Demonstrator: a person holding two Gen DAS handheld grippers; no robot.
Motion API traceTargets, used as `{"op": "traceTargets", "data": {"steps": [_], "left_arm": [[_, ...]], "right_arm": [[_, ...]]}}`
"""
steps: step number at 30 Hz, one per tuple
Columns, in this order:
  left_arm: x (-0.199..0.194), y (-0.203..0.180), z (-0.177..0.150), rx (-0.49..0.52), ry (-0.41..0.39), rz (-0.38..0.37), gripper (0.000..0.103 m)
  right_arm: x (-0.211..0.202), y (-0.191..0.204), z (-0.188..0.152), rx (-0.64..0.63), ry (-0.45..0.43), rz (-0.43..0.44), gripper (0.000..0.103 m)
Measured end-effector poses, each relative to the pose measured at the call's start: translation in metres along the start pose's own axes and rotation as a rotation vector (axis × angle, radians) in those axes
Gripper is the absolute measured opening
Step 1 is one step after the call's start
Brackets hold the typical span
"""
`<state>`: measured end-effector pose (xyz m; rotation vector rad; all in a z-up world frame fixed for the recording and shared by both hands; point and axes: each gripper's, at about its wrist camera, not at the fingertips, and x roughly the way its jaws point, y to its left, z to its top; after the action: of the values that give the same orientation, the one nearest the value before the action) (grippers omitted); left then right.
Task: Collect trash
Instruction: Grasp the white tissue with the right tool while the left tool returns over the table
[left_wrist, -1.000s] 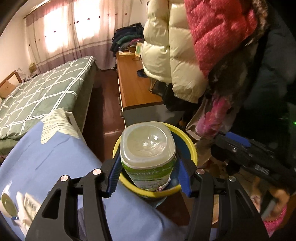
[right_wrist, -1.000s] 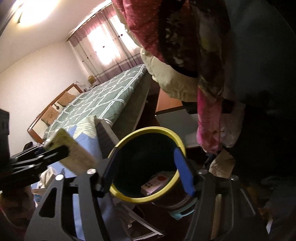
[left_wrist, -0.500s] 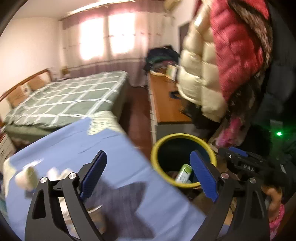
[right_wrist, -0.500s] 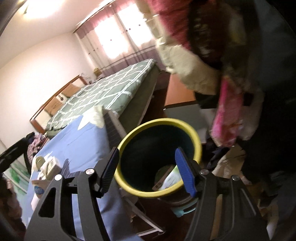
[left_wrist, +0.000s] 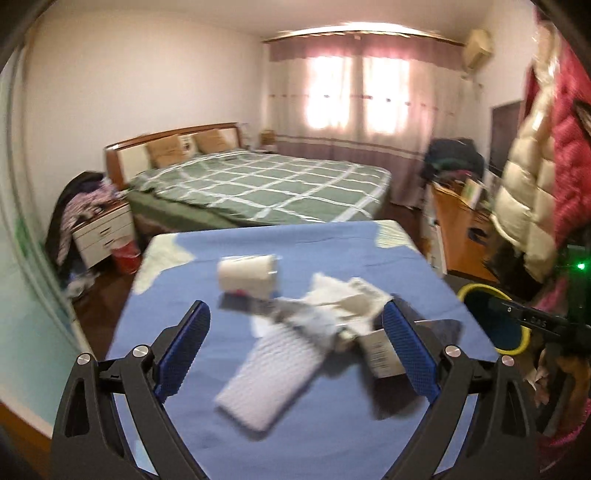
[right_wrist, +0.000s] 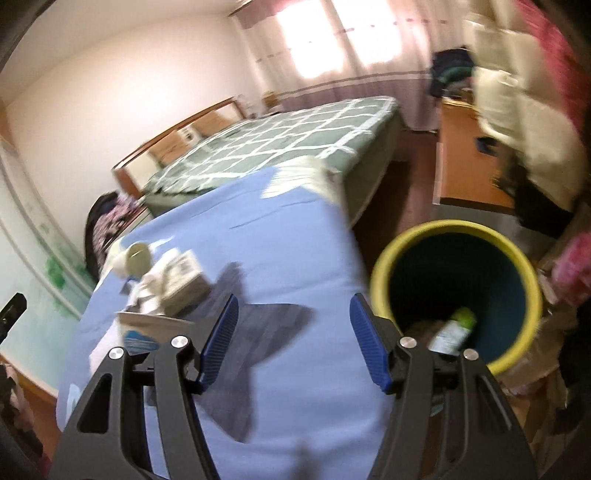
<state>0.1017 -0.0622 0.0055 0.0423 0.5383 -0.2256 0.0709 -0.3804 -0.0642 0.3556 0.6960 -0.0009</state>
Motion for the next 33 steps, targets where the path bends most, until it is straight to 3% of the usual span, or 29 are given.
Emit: {"op": "traceTargets", "data": {"steps": [7,13,27,33], "left_arm": [[-0.004,0.047,-0.019,-0.054,0.005,0.054,0.093],[0.006,0.059,-0.031,-0.076,0.038,0.052,0.093],[0.016,0.063,-0.042,-0.092,0.069,0.024,0.093],[0.016,0.063,-0.043,-0.090,0.072,0.014,0.093]], "right_arm": [[0.043,0.077,0.020,-0.135,0.074,0.092,0.059],[0.085,0.129,0.031,-0.228,0.160,0.126,0.042],[0.137,0.158,0.028,-0.320,0.308,0.028,0.039],[0.148,0.158,0.026,-0.305,0.340,0.039,0.011]]}}
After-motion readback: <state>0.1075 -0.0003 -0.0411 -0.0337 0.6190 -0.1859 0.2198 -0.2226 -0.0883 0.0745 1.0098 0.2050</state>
